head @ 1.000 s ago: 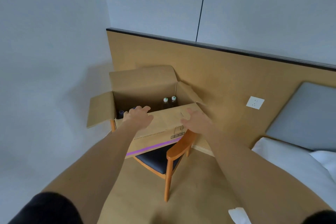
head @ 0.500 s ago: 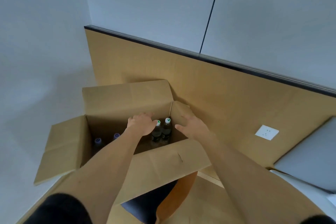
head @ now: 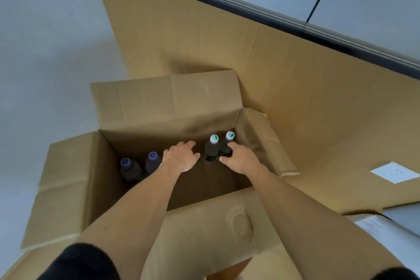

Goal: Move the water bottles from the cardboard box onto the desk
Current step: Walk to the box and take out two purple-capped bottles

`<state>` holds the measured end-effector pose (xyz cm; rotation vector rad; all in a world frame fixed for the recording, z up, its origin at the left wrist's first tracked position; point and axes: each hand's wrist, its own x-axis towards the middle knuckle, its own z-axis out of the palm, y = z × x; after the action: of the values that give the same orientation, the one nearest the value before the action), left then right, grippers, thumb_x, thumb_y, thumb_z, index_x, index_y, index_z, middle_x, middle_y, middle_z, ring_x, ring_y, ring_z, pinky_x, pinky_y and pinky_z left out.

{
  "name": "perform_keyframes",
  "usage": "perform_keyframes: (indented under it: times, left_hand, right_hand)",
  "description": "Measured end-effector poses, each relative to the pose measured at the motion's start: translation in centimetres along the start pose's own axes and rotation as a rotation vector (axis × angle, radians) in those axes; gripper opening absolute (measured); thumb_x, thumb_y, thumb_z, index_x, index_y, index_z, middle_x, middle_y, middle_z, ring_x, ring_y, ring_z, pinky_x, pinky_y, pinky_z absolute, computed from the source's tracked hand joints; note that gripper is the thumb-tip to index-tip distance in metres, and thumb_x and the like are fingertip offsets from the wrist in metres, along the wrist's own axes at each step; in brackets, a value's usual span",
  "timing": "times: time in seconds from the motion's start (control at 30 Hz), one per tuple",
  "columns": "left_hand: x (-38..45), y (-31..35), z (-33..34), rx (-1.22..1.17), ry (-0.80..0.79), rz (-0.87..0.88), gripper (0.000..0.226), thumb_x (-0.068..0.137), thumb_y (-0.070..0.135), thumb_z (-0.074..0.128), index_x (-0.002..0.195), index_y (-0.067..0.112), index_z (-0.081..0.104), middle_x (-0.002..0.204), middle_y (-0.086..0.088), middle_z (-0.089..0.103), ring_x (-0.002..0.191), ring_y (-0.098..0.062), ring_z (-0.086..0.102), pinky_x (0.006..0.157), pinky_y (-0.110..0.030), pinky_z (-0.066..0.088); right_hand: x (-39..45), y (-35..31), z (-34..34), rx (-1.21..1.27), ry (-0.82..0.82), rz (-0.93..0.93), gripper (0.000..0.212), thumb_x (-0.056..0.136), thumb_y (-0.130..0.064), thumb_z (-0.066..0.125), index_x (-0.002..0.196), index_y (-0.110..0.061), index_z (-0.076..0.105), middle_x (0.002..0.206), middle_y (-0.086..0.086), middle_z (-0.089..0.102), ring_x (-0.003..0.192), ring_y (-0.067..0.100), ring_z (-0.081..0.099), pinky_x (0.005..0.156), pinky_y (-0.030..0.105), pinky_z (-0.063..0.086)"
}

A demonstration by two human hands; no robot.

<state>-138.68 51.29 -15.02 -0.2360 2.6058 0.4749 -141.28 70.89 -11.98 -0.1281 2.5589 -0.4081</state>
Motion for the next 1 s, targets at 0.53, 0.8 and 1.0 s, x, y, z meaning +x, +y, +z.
perform_keyframes:
  times: [0.53, 0.8, 1.0]
  left_hand:
    - [-0.7, -14.4, 1.4, -0.246, 0.116, -0.587, 0.074, 0.098, 0.043, 0.057, 0.159, 0.020, 0.020, 0.153, -0.015, 0.034, 0.136, -0.040, 0.041, 0.112, -0.047, 0.038]
    - [1.3, -15.3, 4.2, -0.330, 0.130, -0.678, 0.089, 0.094, 0.032, 0.067, 0.161, 0.017, 0.010, 0.160, -0.012, 0.024, 0.141, -0.036, 0.038, 0.112, -0.044, 0.036]
    - [1.8, -16.1, 5.7, -0.349, 0.219, -0.672, 0.082, 0.094, 0.021, 0.066, 0.160, 0.018, 0.018, 0.153, -0.015, 0.035, 0.136, -0.036, 0.044, 0.109, -0.043, 0.038]
  right_hand:
    - [10.2, -11.4, 10.6, -0.134, -0.313, -0.312, 0.081, 0.092, -0.050, 0.067, 0.158, -0.024, 0.028, 0.156, 0.006, 0.042, 0.140, 0.030, 0.044, 0.108, 0.041, 0.043]
    - [13.4, -14.1, 15.9, -0.057, -0.314, -0.421, 0.081, 0.081, -0.038, 0.081, 0.150, -0.031, 0.039, 0.143, 0.009, 0.055, 0.130, 0.034, 0.053, 0.105, 0.044, 0.045]
    - [14.7, -14.6, 18.2, 0.133, -0.182, -0.422, 0.056, 0.087, -0.030, 0.076, 0.138, -0.021, 0.056, 0.134, 0.010, 0.062, 0.126, 0.031, 0.056, 0.102, 0.037, 0.045]
